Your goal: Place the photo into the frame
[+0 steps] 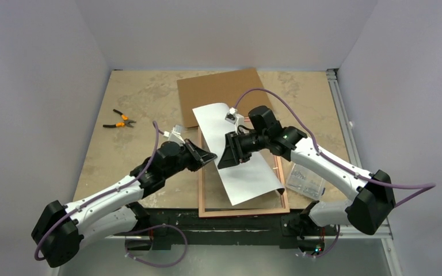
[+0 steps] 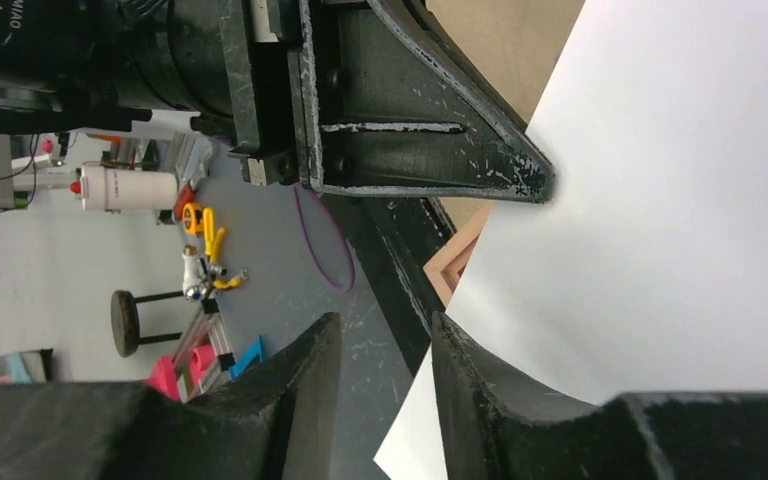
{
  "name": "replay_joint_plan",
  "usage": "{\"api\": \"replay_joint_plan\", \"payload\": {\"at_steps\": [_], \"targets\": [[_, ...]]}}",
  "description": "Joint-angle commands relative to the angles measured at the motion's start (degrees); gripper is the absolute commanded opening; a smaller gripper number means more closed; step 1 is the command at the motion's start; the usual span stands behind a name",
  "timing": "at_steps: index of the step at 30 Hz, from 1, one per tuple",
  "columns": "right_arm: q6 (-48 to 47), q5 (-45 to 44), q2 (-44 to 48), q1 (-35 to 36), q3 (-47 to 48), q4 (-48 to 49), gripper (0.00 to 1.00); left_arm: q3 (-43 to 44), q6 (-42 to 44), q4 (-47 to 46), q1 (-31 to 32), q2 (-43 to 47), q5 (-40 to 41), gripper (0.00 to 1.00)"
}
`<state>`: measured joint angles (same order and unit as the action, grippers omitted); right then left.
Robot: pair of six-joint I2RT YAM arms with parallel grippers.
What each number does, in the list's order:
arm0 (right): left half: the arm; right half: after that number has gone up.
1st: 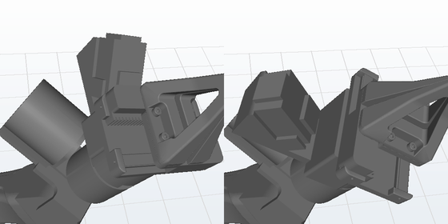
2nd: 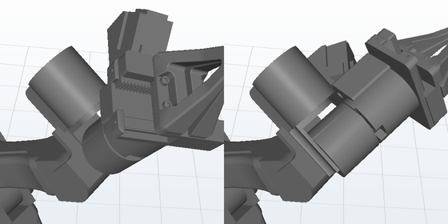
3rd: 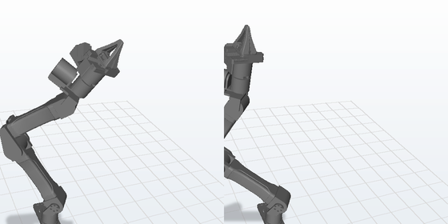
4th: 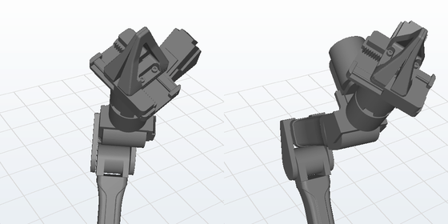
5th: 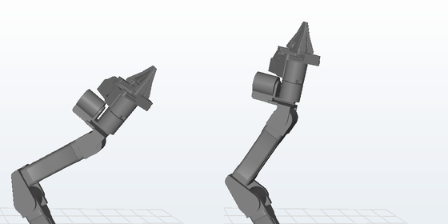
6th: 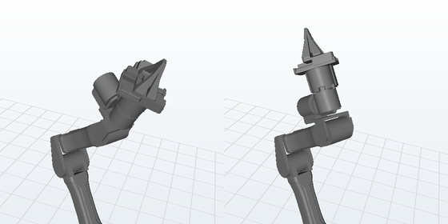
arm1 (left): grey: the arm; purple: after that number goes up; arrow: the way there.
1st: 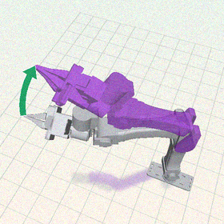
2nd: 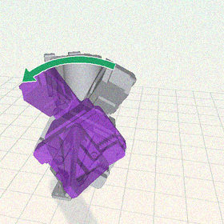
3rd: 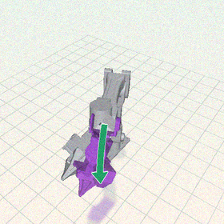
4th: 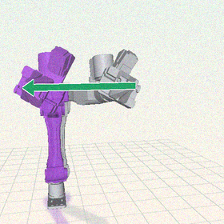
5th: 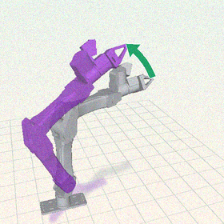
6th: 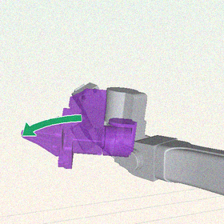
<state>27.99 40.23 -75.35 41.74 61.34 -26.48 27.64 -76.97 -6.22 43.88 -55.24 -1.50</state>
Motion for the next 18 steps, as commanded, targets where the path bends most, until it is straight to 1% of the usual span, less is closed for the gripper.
{"api": "replay_joint_plan", "payload": {"at_steps": [1,5,9,13,15,18], "targets": [[0.7,2.8,1.1,0.4,-0.7,4.5,0.44,1.0,2.6,4.4,-0.2,4.3,3.1,0.0],[1.1,3.3,1.0,0.3,-0.5,5.5,0.61,1.1,4.1,16.4,-0.4,11.3,6.5,0.0],[1.3,0.4,0.5,0.2,0.0,5.2,0.76,2.0,5.0,31.0,-0.6,20.0,10.8,0.0],[1.5,-3.7,-0.4,-0.1,0.2,4.5,0.83,4.5,7.3,44.3,-0.8,27.8,13.8,0.0],[1.6,-6.0,-0.7,-0.6,0.3,3.7,0.86,6.0,8.4,49.9,-0.8,29.5,15.0,0.0],[1.3,-9.3,-1.4,-2.7,0.1,1.7,0.89,8.3,10.6,56.1,-0.8,29.0,16.6,0.0]]}}
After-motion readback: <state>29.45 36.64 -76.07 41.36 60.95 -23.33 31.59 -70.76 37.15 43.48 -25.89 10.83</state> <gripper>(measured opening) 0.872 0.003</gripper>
